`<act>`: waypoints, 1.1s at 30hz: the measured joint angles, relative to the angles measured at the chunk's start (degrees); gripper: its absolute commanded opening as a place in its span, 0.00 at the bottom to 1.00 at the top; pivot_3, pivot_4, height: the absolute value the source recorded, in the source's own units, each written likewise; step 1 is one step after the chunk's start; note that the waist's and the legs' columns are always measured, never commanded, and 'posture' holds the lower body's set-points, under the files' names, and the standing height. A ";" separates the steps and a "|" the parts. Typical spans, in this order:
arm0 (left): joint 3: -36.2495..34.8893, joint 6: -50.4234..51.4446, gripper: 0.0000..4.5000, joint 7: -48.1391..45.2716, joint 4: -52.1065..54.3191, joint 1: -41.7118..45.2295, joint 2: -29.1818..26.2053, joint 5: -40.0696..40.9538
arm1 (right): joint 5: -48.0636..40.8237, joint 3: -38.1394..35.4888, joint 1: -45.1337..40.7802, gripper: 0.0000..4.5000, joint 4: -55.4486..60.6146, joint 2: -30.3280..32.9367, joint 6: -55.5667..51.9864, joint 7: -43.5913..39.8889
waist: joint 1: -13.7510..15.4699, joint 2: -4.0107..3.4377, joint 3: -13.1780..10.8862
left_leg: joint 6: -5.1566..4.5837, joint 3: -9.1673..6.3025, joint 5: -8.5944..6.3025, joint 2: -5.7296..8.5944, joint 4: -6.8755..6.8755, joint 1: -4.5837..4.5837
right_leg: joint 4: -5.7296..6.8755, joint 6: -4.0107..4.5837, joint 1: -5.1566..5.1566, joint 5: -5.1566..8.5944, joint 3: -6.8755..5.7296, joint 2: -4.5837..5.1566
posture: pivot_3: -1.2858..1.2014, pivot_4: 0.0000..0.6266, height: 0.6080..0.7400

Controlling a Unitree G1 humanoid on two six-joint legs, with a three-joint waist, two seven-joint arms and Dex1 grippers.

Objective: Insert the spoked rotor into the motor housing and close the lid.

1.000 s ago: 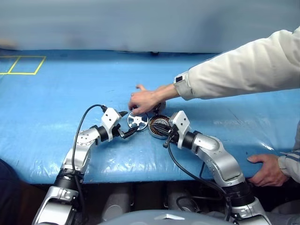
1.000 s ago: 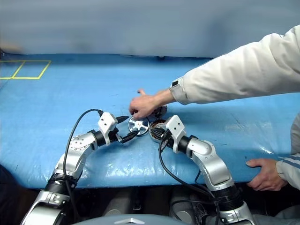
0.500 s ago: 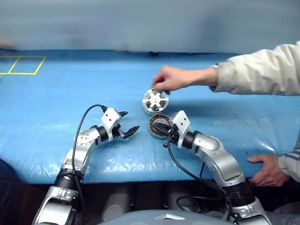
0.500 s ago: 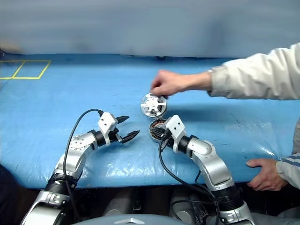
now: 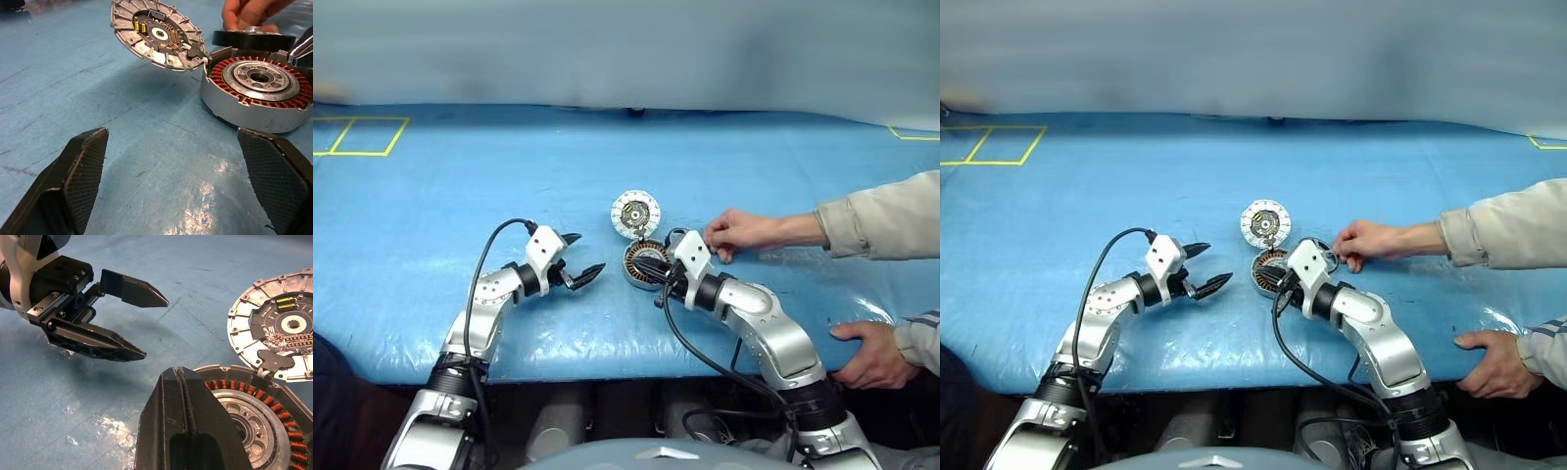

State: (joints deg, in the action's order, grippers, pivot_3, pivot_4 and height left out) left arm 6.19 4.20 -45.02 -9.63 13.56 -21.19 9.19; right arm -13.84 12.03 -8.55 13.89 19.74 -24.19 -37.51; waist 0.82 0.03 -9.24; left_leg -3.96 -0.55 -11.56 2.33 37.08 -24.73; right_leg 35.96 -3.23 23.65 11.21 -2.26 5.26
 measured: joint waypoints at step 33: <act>-1.09 -5.99 1.00 -3.42 0.97 -6.71 3.07 4.93 | 9.88 -3.36 -6.58 0.28 -6.83 14.47 0.07 -0.22 | 0.15 0.01 0.00 | -0.04 0.03 0.00 0.01 0.08 -0.01 | 0.00 -0.01 -0.05 -0.01 -0.01 0.16 | 0.52 0.24 1.00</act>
State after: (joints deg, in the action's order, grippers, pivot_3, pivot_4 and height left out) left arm 5.11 -1.79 -48.44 -8.66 6.85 -18.13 14.12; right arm -3.96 8.66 -15.13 7.07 34.21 -24.12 -37.73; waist 0.98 0.05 -9.24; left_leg -4.00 -0.52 -11.56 2.34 37.16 -24.74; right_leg 35.96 -3.24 23.60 11.21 -2.27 5.42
